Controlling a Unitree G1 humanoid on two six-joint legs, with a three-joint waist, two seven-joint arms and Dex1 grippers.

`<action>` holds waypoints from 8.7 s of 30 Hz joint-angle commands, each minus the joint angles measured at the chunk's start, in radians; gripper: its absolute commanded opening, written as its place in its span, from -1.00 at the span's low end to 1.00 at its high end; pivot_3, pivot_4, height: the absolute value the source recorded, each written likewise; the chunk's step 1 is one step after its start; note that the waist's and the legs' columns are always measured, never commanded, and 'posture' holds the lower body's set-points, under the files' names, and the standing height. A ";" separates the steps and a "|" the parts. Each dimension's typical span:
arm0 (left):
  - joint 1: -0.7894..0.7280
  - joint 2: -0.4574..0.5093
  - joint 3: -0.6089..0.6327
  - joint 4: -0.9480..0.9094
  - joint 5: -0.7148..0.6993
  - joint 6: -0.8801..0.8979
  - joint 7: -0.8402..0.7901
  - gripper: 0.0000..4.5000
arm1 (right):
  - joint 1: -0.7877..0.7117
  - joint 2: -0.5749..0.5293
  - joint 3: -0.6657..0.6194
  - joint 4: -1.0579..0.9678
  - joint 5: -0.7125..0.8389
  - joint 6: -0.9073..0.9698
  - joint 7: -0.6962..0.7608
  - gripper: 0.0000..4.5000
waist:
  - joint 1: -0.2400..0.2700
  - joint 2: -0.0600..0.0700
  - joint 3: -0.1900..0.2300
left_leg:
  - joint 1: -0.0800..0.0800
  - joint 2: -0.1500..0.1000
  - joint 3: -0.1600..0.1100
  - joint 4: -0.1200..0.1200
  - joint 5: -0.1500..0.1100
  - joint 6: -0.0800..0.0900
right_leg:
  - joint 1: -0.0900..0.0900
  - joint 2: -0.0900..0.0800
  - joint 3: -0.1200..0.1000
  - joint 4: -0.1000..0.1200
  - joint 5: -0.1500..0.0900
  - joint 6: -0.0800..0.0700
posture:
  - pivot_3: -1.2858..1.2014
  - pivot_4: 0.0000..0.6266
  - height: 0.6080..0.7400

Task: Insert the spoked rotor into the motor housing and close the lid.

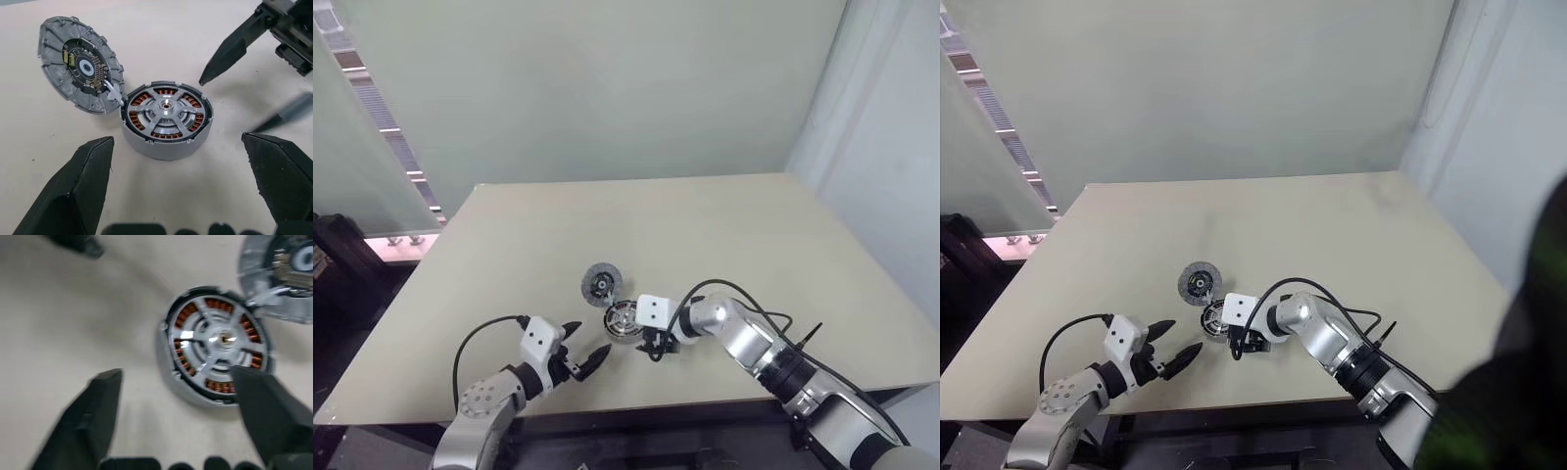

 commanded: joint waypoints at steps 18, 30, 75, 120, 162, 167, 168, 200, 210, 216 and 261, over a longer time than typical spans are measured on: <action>-0.001 -0.012 -0.004 -0.017 -0.002 -0.018 0.005 1.00 | -0.126 0.047 0.066 0.141 -0.244 -0.175 -0.015 0.99 | 0.000 0.000 0.000 | 0.001 0.000 0.000 0.000 0.000 0.000 | 0.000 0.000 0.000 0.001 0.002 -0.003 | 0.03 -1.00 1.00; -0.001 -0.015 -0.007 -0.017 -0.001 -0.017 0.006 1.00 | -0.119 0.067 0.073 0.189 -0.305 -0.219 -0.010 0.99 | 0.000 0.000 0.000 | 0.002 0.000 0.000 0.001 0.000 0.000 | 0.000 0.000 0.000 0.002 0.003 -0.003 | 0.03 -1.00 1.00; -0.015 -0.022 -0.020 0.003 0.006 -0.023 0.004 1.00 | -0.016 -0.004 -0.016 -0.156 -0.218 0.116 0.262 -0.99 | 0.000 -0.001 0.000 | 0.004 0.000 0.000 0.001 0.001 -0.002 | 0.002 0.001 0.000 0.003 0.003 -0.004 | 0.03 -1.00 1.00; 0.035 -0.029 -0.006 -0.027 -0.006 -0.010 0.027 1.00 | 0.139 0.022 -0.131 -0.417 0.118 0.540 -0.109 0.86 | 0.000 -0.001 0.000 | 0.003 0.002 0.001 0.002 0.001 -0.002 | 0.002 0.000 -0.001 0.001 0.003 -0.004 | 0.03 -1.00 1.00; 0.016 -0.003 -0.017 -0.040 -0.003 0.019 0.011 1.00 | 0.001 -0.070 -0.223 0.085 0.054 -0.175 -0.170 0.86 | 0.000 -0.003 0.000 | 0.001 0.003 0.003 0.001 0.001 -0.002 | 0.001 0.002 0.000 0.000 0.005 -0.006 | 0.03 -1.00 1.00; 0.013 -0.007 -0.020 -0.027 0.000 0.011 0.007 1.00 | 0.052 0.000 -0.216 -0.020 0.081 -0.118 -0.126 0.86 | 0.000 -0.003 0.000 | 0.002 0.003 0.002 0.001 0.001 -0.002 | 0.001 0.002 -0.001 0.000 0.005 -0.006 | 0.03 -1.00 1.00; 0.011 -0.008 -0.021 -0.025 0.001 0.010 0.007 1.00 | 0.061 0.007 -0.207 -0.026 0.075 -0.109 -0.119 0.86 | 0.000 -0.003 0.000 | 0.002 0.003 0.002 0.001 0.001 -0.002 | 0.001 0.002 -0.001 0.000 0.005 -0.006 | 0.03 -1.00 1.00; 0.000 -0.002 -0.017 0.012 0.004 -0.019 -0.010 1.00 | -0.034 0.088 -0.405 0.087 0.226 0.041 -0.061 0.86 | 0.000 -0.003 0.000 | 0.004 0.004 0.003 0.003 0.001 -0.002 | 0.002 0.003 -0.001 0.002 0.005 -0.006 | 0.03 -1.00 1.00; 0.015 -0.006 -0.021 -0.002 0.007 -0.019 -0.003 1.00 | 0.007 0.185 -0.369 0.107 0.202 0.029 -0.158 0.86 | 0.000 -0.002 0.000 | 0.003 0.004 0.003 0.001 0.001 -0.002 | 0.001 0.003 0.000 0.002 0.006 -0.007 | 0.03 -1.00 1.00; 0.015 -0.008 -0.022 -0.006 0.006 -0.019 -0.002 1.00 | 0.028 0.092 -0.305 0.032 0.205 0.059 -0.009 0.86 | 0.000 -0.002 0.000 | 0.003 0.003 0.003 0.002 0.001 -0.002 | 0.002 0.003 0.000 0.001 0.006 -0.007 | 0.03 -1.00 1.00; 0.006 -0.014 -0.033 0.006 0.004 -0.020 0.007 1.00 | 0.074 -0.066 0.036 -0.130 -0.124 0.100 0.024 0.14 | 0.000 -0.003 0.000 | 0.004 0.006 0.004 0.005 0.001 -0.002 | 0.003 0.003 -0.002 0.001 0.005 -0.007 | 0.03 -1.00 1.00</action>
